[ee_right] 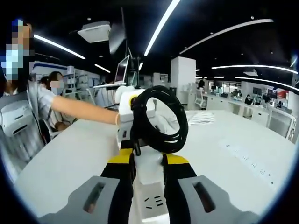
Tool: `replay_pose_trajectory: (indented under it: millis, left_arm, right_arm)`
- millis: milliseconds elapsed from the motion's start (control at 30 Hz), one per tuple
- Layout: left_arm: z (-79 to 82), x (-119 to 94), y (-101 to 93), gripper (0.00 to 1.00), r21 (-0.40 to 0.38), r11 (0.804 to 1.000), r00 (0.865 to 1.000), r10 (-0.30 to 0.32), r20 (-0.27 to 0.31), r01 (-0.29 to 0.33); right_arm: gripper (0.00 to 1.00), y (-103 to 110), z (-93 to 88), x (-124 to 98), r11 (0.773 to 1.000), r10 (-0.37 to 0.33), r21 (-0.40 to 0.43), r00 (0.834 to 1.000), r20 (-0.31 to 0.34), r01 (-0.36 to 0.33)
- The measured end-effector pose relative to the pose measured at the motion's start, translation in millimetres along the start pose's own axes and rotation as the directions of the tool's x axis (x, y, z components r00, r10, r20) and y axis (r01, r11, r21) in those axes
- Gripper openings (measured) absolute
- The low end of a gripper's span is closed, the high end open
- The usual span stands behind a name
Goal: Straighten the power strip on the desk, plug the charger into it
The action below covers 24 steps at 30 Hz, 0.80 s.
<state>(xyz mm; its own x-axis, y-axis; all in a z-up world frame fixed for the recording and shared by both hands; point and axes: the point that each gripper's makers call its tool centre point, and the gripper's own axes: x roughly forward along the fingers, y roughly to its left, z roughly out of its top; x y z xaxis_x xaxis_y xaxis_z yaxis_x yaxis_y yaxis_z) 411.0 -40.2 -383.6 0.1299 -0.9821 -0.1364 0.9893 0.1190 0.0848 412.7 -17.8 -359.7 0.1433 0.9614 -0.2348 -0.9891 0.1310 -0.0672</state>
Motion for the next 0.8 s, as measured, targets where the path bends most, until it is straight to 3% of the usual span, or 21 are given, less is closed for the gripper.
replay_pose_trajectory:
  millis: [167, 233, 300, 367, 467, 567, 600, 633, 733, 800]
  left_arm:
    - [1.5, -1.1, -1.1, 0.32, -0.042, 0.999, 1.000, 0.025, 0.005, -0.025]
    - [4.2, -2.9, -2.5, 0.47, -0.050, 0.998, 1.000, 0.029, 0.010, -0.028]
    - [6.4, -5.1, -4.8, 0.55, -0.043, 0.999, 1.000, 0.029, 0.006, -0.029]
    - [-1.9, -8.2, -5.7, 0.57, -0.013, 0.999, 0.998, 0.041, -0.055, -0.041]
    - [-10.1, -11.2, -7.1, 0.77, -0.006, 0.999, 0.993, 0.051, -0.103, -0.052]
    - [-10.9, -16.6, -6.6, 0.95, 0.015, 0.997, 0.991, 0.075, -0.111, -0.074]
    - [-6.0, -18.9, -0.2, 0.99, 0.030, 0.993, 0.989, 0.119, -0.086, -0.116]
    - [-7.8, -22.0, -2.1, 1.00, 0.028, 0.993, 0.988, 0.117, -0.101, -0.114]
    - [2.4, -27.9, 4.0, 1.00, 0.018, 0.988, 0.986, 0.156, -0.062, -0.156]
    - [5.1, -33.3, 5.9, 1.00, 0.006, 0.986, 0.984, 0.165, -0.072, -0.165]
  right_arm:
    - [0.22, -0.3, -0.3, -0.2, 1.000, 0.000, 0.017, 1.000, 0.008, 0.000]
    - [0.22, -1.3, -0.2, -0.2, 1.000, -0.002, 0.017, 1.000, 0.007, 0.001]
    - [0.22, -1.3, -0.2, 0.1, 1.000, -0.004, 0.013, 1.000, 0.004, 0.004]
    - [0.22, -1.0, -0.3, 0.4, 1.000, -0.005, 0.009, 1.000, 0.001, 0.005]
    - [0.22, -1.1, -0.4, 0.7, 1.000, -0.008, 0.013, 1.000, -0.001, 0.008]
    - [0.22, -1.6, -0.3, 1.0, 1.000, -0.011, 0.006, 1.000, -0.004, 0.012]
    - [0.22, -1.7, -0.3, 1.1, 1.000, -0.013, 0.005, 1.000, -0.005, 0.013]
    - [0.22, -2.0, -0.3, 1.1, 1.000, -0.014, 0.006, 1.000, -0.006, 0.014]
    - [0.22, -3.1, -0.4, 1.3, 1.000, -0.017, 0.006, 1.000, -0.011, 0.017]
    - [0.22, -3.2, -0.6, 1.5, 1.000, -0.021, 0.005, 1.000, -0.017, 0.021]
